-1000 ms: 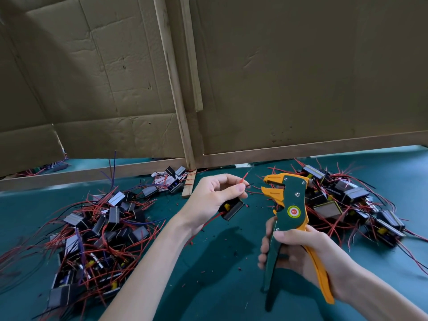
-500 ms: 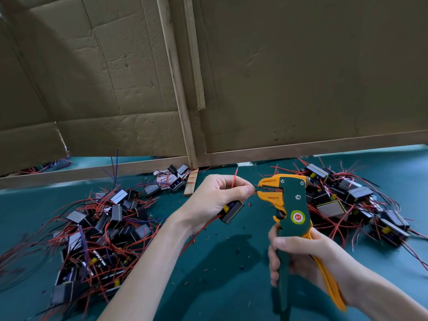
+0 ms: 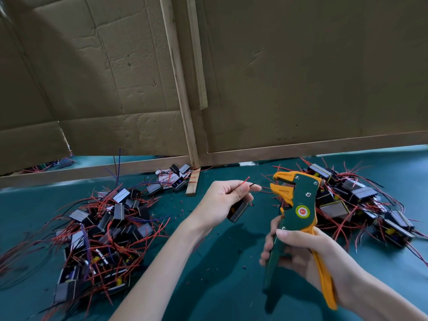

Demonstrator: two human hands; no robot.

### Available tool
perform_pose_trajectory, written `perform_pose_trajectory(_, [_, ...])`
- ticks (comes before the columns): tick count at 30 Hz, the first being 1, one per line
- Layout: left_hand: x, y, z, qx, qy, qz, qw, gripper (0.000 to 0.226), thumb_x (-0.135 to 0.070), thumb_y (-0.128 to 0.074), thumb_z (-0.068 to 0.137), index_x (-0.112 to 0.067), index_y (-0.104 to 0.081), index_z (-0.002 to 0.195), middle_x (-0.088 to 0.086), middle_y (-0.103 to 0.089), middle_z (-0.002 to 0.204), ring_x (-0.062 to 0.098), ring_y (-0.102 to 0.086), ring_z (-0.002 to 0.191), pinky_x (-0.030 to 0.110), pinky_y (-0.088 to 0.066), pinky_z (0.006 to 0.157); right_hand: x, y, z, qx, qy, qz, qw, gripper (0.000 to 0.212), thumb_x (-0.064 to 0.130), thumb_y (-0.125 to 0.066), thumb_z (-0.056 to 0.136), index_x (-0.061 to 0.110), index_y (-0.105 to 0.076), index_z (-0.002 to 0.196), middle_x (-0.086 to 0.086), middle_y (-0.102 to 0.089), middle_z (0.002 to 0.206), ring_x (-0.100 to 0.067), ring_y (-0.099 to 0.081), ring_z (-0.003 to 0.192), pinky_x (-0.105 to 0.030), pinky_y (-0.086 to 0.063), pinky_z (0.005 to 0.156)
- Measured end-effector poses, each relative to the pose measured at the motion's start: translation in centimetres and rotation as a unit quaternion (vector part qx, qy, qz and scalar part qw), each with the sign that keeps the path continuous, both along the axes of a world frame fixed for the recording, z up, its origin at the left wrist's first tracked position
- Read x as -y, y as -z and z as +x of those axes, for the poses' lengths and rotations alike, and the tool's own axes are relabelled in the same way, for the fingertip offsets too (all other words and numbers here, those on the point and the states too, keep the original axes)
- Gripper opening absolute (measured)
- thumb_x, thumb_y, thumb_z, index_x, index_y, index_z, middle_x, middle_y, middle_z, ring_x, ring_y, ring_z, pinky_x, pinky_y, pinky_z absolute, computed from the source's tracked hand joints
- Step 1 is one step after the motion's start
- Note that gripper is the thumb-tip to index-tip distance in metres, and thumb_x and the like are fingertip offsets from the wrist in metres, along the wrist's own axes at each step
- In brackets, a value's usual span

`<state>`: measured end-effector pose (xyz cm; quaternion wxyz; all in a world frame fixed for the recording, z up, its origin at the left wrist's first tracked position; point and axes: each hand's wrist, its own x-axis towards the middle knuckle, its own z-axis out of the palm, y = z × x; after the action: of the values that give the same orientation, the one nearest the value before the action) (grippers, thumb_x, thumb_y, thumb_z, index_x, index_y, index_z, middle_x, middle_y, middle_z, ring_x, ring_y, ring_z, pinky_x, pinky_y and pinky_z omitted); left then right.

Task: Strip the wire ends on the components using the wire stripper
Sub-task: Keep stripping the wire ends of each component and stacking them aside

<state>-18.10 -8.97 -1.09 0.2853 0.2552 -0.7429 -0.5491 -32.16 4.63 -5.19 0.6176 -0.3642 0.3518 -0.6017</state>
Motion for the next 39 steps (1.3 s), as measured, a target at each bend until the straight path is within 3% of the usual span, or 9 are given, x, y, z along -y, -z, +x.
perform_pose_trajectory(3, [0.2,0.0,0.1,0.016,-0.019,-0.071,0.997,0.020,-0.023,-0.051,0.097,-0.029,-0.068,0.106,0.000,-0.057,0.087,-0.009,-0.056,0.072,0.005,-0.039,0.068,0.4,0.6,-0.8,-0.011,-0.008,-0.005,1.000,0.039,0.020,-0.091,0.059,0.004,-0.068,0.087,-0.027,-0.061,0.081,-0.043,-0.063,0.075,-0.052,-0.054,0.075])
perform_pose_trajectory(6, [0.2,-0.5,0.2,-0.011,-0.032,-0.115,0.993,0.020,-0.016,-0.061,0.091,-0.022,-0.069,0.109,0.006,-0.056,0.084,-0.005,-0.061,0.070,0.008,-0.043,0.069,0.6,1.0,-0.9,-0.018,-0.024,0.000,1.000,0.038,0.020,-0.089,0.063,0.003,-0.067,0.089,-0.028,-0.061,0.082,-0.044,-0.063,0.077,-0.055,-0.053,0.078])
perform_pose_trajectory(9, [0.1,-1.1,0.3,-0.031,-0.043,-0.131,0.990,0.012,-0.018,-0.074,0.081,-0.027,-0.069,0.086,0.005,-0.063,0.073,0.013,-0.062,0.066,0.026,-0.050,0.066,0.6,1.1,-0.9,-0.029,-0.039,-0.006,0.999,0.035,0.020,-0.087,0.068,0.004,-0.066,0.091,-0.027,-0.062,0.083,-0.043,-0.063,0.078,-0.055,-0.052,0.079])
perform_pose_trajectory(11, [0.0,-1.3,0.4,-0.030,-0.053,-0.145,0.987,0.018,-0.019,-0.078,0.077,-0.029,-0.064,0.075,0.004,-0.064,0.070,0.015,-0.060,0.065,0.030,-0.050,0.065,0.5,0.9,-0.9,-0.031,-0.047,-0.005,0.998,0.034,0.020,-0.086,0.068,0.004,-0.066,0.091,-0.027,-0.062,0.083,-0.043,-0.063,0.078,-0.054,-0.052,0.078])
perform_pose_trajectory(16, [-0.4,-1.9,0.6,-0.035,-0.027,-0.153,0.987,0.023,-0.009,-0.080,0.074,-0.025,-0.065,0.067,-0.005,-0.066,0.065,0.006,-0.060,0.062,0.018,-0.049,0.057,0.2,0.5,-0.8,-0.030,-0.049,-0.009,0.998,0.035,0.020,-0.086,0.067,0.003,-0.065,0.089,-0.028,-0.061,0.081,-0.043,-0.063,0.075,-0.053,-0.053,0.076])
perform_pose_trajectory(27, [-0.6,-2.7,1.1,-0.036,0.015,-0.132,0.991,0.015,-0.006,-0.076,0.078,-0.019,-0.071,0.073,-0.011,-0.065,0.061,-0.001,-0.055,0.054,0.016,-0.046,0.055,0.0,0.2,-1.1,-0.054,-0.046,-0.003,0.997,0.033,0.021,-0.086,0.069,0.003,-0.064,0.087,-0.029,-0.059,0.079,-0.044,-0.061,0.073,-0.054,-0.052,0.074])
perform_pose_trajectory(31, [-0.6,-3.3,1.5,-0.019,0.020,-0.156,0.987,0.014,-0.005,-0.076,0.078,-0.019,-0.073,0.075,-0.009,-0.067,0.064,0.003,-0.057,0.058,0.017,-0.047,0.058,-0.3,0.2,-0.8,-0.084,-0.027,0.010,0.996,0.039,0.028,-0.089,0.063,0.004,-0.063,0.078,-0.026,-0.057,0.068,-0.039,-0.059,0.061,-0.048,-0.052,0.063])
perform_pose_trajectory(35, [-0.6,-3.9,2.1,0.015,0.019,-0.186,0.982,0.013,-0.009,-0.079,0.076,-0.021,-0.074,0.073,-0.006,-0.068,0.069,0.008,-0.060,0.065,0.031,-0.053,0.065,-0.9,0.0,0.1,-0.146,0.041,0.018,0.988,0.036,0.034,-0.085,0.058,0.008,-0.060,0.061,-0.022,-0.052,0.053,-0.030,-0.053,0.044,-0.036,-0.049,0.049])
perform_pose_trajectory(39, [-0.7,-3.7,1.9,0.077,-0.008,-0.249,0.965,0.007,-0.013,-0.080,0.076,-0.018,-0.076,0.075,-0.008,-0.066,0.070,0.006,-0.060,0.067,0.030,-0.052,0.071,-0.7,0.6,0.8,-0.182,0.104,0.002,0.978,0.044,0.042,-0.080,0.058,0.010,-0.050,0.049,-0.017,-0.043,0.043,-0.025,-0.042,0.033,-0.029,-0.040,0.039])
